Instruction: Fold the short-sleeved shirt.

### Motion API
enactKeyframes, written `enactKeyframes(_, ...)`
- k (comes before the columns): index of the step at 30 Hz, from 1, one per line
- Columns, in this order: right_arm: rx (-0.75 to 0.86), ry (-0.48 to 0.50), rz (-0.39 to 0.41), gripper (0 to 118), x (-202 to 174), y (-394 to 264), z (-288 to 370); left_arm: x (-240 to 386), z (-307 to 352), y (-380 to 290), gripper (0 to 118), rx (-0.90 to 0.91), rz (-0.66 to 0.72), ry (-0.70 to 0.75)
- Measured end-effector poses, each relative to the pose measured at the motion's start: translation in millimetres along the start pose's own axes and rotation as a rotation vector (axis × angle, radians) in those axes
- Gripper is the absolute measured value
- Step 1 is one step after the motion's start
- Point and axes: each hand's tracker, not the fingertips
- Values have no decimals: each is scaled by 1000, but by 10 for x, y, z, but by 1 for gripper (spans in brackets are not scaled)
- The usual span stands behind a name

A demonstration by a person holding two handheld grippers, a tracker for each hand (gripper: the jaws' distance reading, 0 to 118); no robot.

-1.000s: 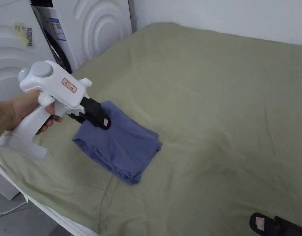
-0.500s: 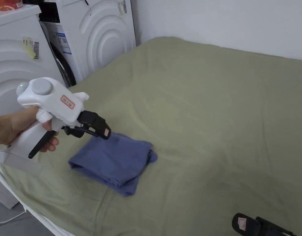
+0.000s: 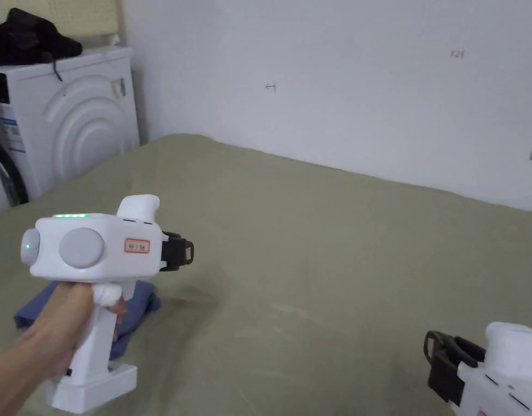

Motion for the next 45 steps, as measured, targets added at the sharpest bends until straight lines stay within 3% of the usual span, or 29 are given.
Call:
enactKeyframes(2,60,-106,45,1,77,60,232,607,67,-192,1,73,-61,-19)
enactKeyframes(6,150,-233,44,1,210,109,601,1536,122,-480,1,231,-171,-31)
enactKeyframes(12,215,-328,59,1,285,147,825,2423,231,-777,1,363,-330,36)
enactKeyframes(30,274,-348,62,2,232,187,878,2514,374,-748,6,388,-336,58)
enactKeyframes(32,295,-360,65,11,237,188,900,2496,363,-747,8,379,-335,62)
enactKeyframes(33,299,-360,64,22,244,193,903,2488,360,-751,15,379,-330,63)
enactKeyframes(34,303,-357,56,44,261,209,913,2486,353,-759,35,379,-326,84)
enactKeyframes(35,307,-346,42,86,279,217,922,2476,345,-766,86,384,-325,106)
enactKeyframes(36,297,-338,28,106,307,234,920,2448,324,-741,117,375,-321,115)
enactKeyframes(38,312,-344,6,117,336,230,931,2393,337,-763,118,363,-295,88)
enactKeyframes(45,303,-345,-11,118,373,248,950,2383,390,-748,118,377,-323,102)
